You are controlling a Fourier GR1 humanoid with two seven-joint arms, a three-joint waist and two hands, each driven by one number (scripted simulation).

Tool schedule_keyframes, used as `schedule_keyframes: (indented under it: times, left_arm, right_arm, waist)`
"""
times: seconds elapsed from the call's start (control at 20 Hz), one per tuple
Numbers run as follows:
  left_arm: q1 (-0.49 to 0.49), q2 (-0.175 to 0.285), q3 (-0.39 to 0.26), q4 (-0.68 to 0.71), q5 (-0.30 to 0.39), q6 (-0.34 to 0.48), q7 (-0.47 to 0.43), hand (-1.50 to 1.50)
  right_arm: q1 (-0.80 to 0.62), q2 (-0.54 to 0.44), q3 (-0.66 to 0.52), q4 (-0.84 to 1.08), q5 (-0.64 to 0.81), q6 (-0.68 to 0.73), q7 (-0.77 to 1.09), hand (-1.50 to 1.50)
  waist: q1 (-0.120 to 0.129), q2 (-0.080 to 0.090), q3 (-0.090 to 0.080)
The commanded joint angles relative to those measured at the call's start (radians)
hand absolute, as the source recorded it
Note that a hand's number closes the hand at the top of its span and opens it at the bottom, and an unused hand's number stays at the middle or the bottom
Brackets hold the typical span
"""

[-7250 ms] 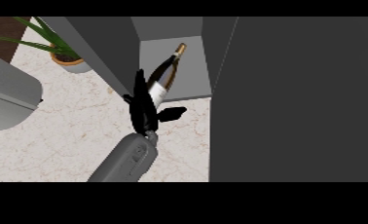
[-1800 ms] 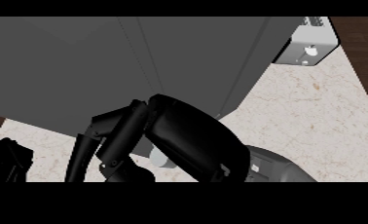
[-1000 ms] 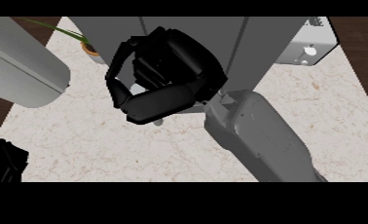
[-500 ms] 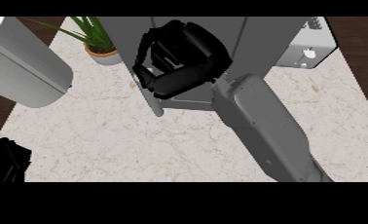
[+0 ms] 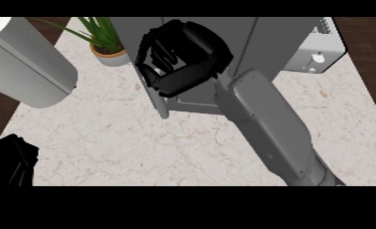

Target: Pick up the wine, place it into the cabinet and close the cabinet

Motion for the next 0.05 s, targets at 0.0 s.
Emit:
schedule_keyframes:
  times: [0.0]
  left_arm:
    - [0.021,-0.013,-0.010,0.005,-0.002,-0.020,-0.014,1.50]
  right_arm:
    - [-0.053,-0.075,-0.129,0.145,0.011,-0.057,-0.010,1.50]
  waist:
    - [-0.005,0.042,0.011]
